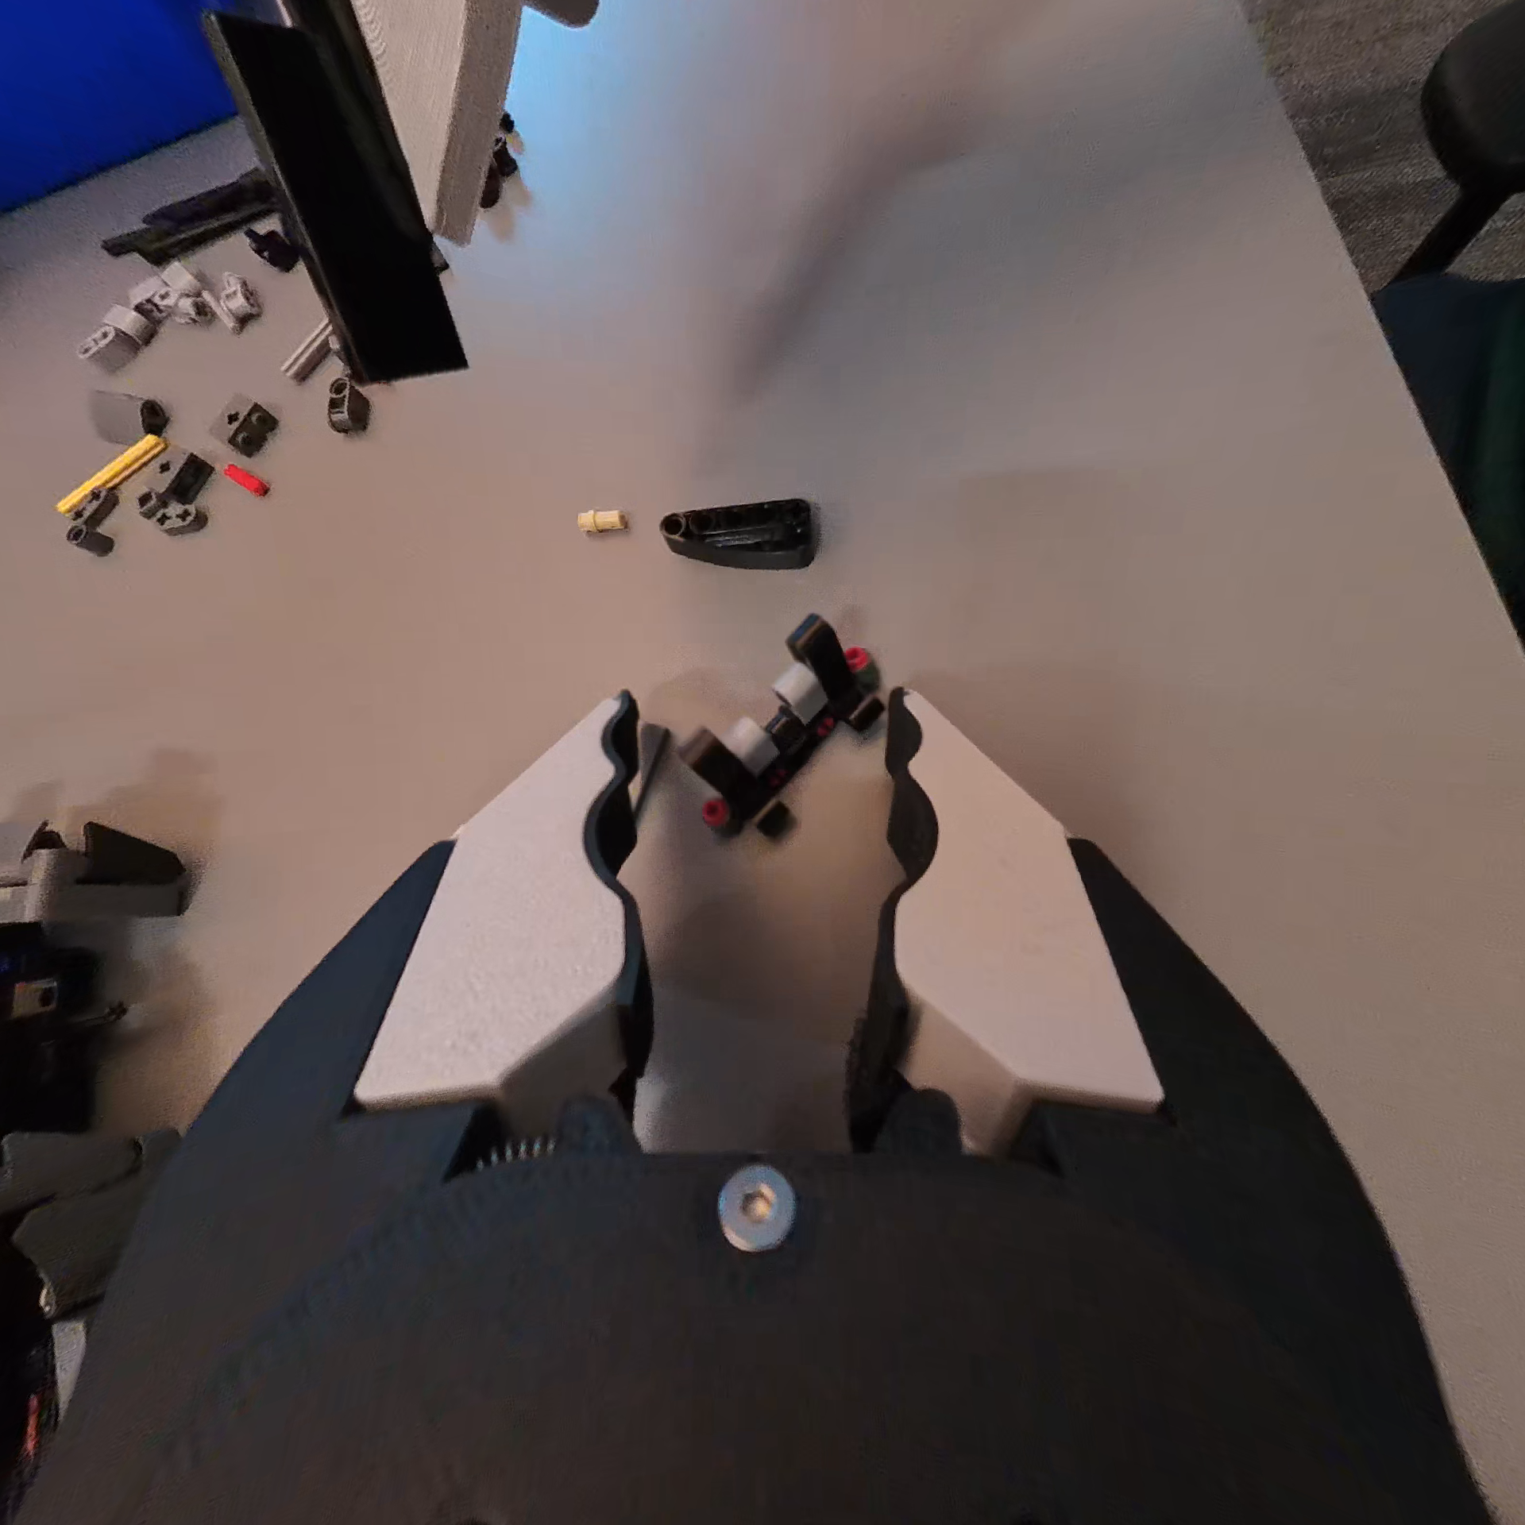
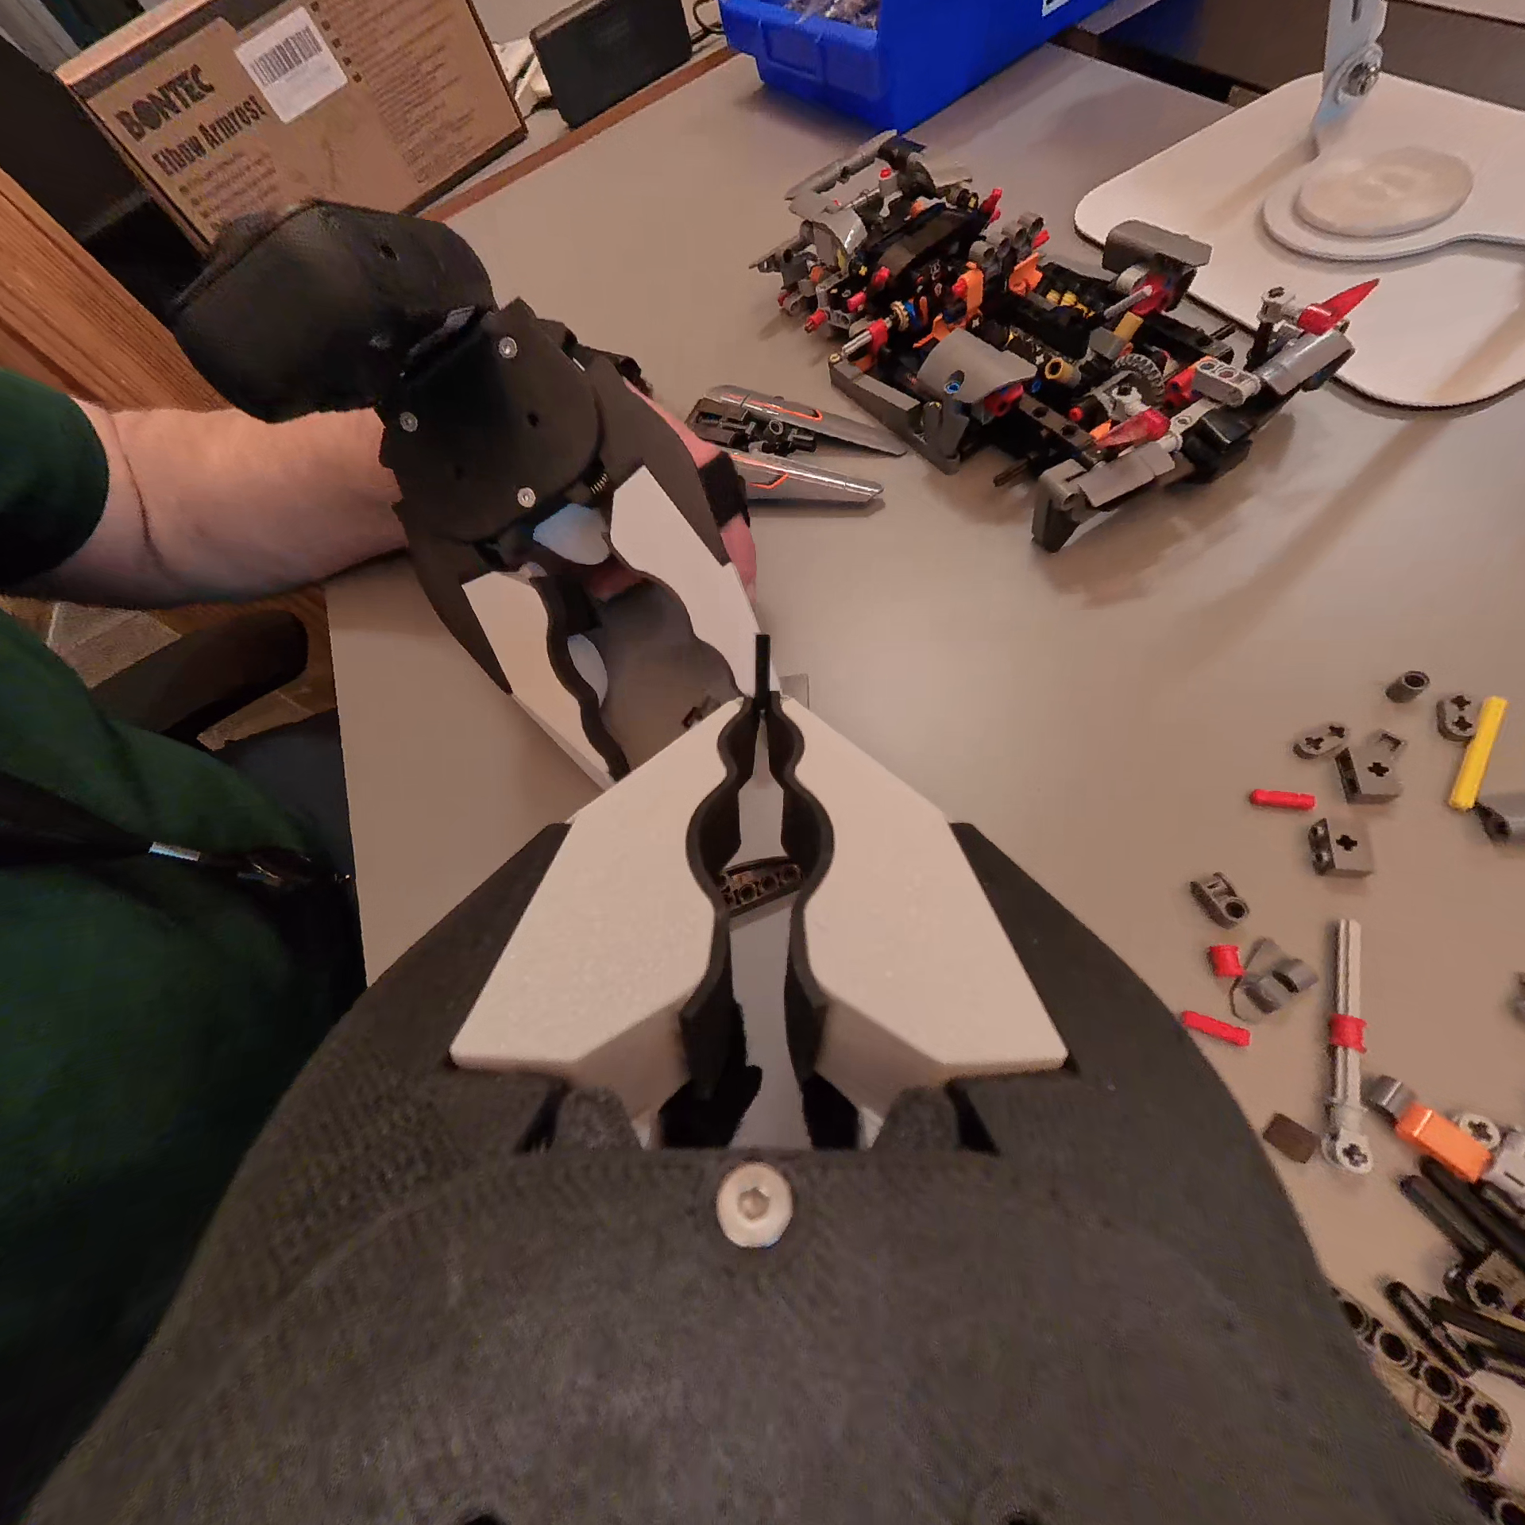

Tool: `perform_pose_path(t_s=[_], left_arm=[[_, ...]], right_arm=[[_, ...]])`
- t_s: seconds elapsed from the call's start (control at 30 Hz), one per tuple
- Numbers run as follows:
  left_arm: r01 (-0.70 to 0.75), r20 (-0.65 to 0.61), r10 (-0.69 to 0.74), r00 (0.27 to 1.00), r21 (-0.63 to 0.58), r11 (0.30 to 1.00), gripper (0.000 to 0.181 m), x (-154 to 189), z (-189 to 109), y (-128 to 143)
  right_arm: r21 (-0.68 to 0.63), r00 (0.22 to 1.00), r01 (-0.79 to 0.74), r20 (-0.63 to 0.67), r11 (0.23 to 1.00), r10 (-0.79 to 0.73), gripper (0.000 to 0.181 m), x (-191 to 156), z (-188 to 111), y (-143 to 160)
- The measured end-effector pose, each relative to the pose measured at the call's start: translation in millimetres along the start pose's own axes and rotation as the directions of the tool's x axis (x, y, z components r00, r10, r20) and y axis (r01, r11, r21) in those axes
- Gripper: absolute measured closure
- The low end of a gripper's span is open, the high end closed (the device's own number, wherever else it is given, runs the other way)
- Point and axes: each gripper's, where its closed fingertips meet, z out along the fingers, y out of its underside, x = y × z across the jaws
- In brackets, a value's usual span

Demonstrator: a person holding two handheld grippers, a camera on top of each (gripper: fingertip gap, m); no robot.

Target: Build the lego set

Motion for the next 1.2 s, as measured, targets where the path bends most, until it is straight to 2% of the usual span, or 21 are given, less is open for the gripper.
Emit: perform_pose_path(t_s=[0.3, 0.5, 0.63, 0.77, 0.9, 0.97, 1.03, 1.13, 1.2], left_arm=[[-0.079, 0.033, 0.079, 0.996, -0.016, 0.997, 0.161, 0.4, 2.1, -0.2], [-0.128, 0.027, 0.129, 0.991, -0.029, 0.991, 0.154, 2.7, -5.3, 3.0], [-0.177, 0.029, 0.177, 0.984, 0.004, 0.984, 0.156, 7.1, -15.8, -4.1], [-0.204, -0.039, 0.205, 0.978, 0.029, 0.979, 0.161, 21.1, -25.1, -7.6], [-0.217, -0.11, 0.214, 0.971, -0.017, 0.976, 0.165, 34.3, -23.4, 1.7], [-0.251, -0.04, 0.25, 0.967, -0.004, 0.968, 0.17, 26.9, -24.7, -3.0], [-0.208, -0.015, 0.209, 0.978, 0.063, 0.976, 0.165, 20.4, -32.8, -15.3], [-0.185, 0.082, 0.18, 0.98, 0.052, 0.981, 0.159, -1.5, -38.9, -12.5], [-0.158, 0.043, 0.157, 0.987, 0.017, 0.987, 0.155, 0.2, -35.3, -2.5]], right_arm=[[0.016, 1.0, 0.006, 0.006, 1.0, -0.006, 0.181, -3.4, 0.8, 0.5], [0.019, 1.0, -0.001, -0.001, 1.0, 0.001, 0.181, -2.1, -1.6, 3.5], [0.022, 1.0, 0.0, 0.001, 1.0, 0.0, 0.181, -3.6, -2.0, 4.2], [0.022, 1.0, -0.002, 0.0, 1.0, 0.002, 0.181, -4.1, -2.8, 5.5], [0.023, 1.0, -0.005, -0.002, 1.0, 0.005, 0.181, -4.1, -3.7, 6.5], [0.024, 1.0, -0.006, -0.001, 1.0, 0.006, 0.181, -4.4, -3.8, 6.4], [0.026, 1.0, -0.006, 0.0, 1.0, 0.006, 0.181, -4.6, -3.8, 6.5], [0.03, 1.0, -0.009, 0.002, 0.999, 0.009, 0.181, -4.4, -3.3, 6.5], [0.032, 1.0, -0.01, 0.006, 0.999, 0.01, 0.181, -4.7, -2.5, 6.6]])
